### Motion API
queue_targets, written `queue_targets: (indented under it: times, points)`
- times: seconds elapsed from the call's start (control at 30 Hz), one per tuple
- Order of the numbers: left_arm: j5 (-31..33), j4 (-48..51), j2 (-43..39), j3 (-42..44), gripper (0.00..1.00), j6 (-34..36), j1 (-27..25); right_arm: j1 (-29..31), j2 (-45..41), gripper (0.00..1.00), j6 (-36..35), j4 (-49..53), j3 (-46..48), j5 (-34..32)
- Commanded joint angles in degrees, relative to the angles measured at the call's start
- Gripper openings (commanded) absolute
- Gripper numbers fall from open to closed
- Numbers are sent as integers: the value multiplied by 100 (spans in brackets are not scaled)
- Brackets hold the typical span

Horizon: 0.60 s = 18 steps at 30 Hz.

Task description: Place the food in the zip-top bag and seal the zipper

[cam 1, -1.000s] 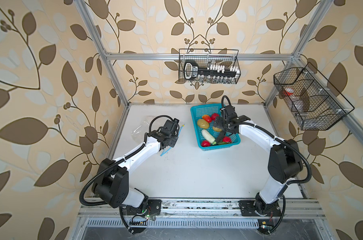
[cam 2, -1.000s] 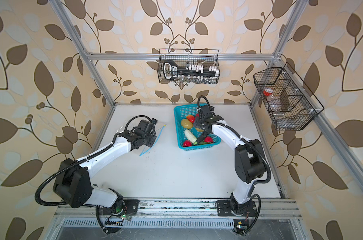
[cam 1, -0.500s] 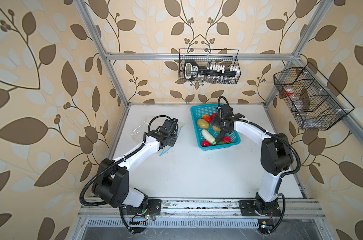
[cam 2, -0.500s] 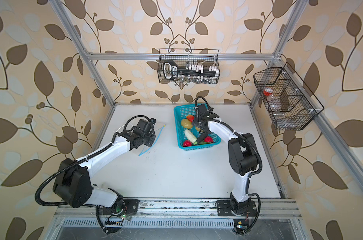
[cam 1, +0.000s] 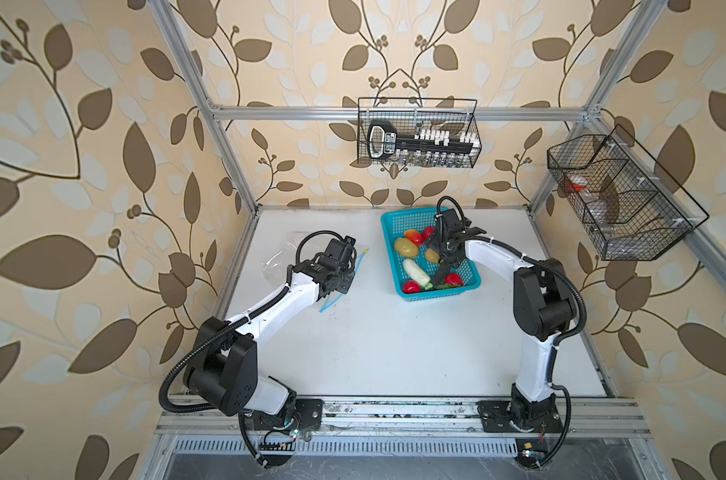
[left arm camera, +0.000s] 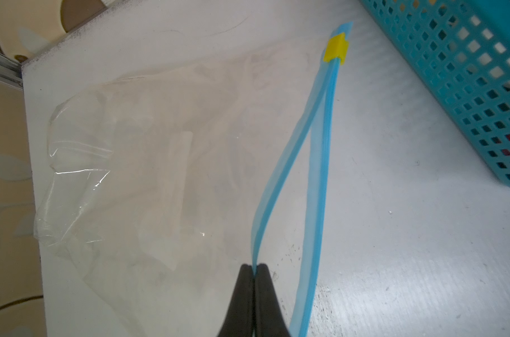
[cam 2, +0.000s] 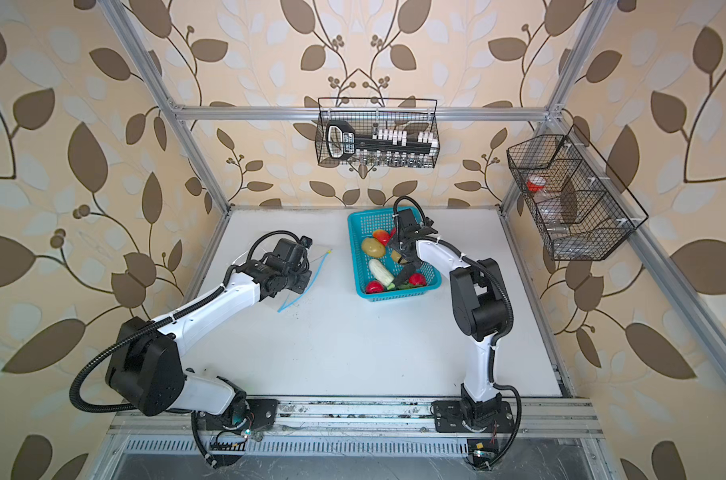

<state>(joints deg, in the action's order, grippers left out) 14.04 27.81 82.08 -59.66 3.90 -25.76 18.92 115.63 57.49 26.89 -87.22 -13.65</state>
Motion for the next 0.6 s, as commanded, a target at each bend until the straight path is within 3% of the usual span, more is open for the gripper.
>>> queue_targets:
  times: [0.0, 0.57]
  points:
    - [-94, 25, -181, -105, 0, -161, 80, 14, 157, 90, 268, -66, -129, 6]
    - [-20, -94, -116, 7, 0, -223, 106, -178, 721, 89, 451, -280, -350, 161]
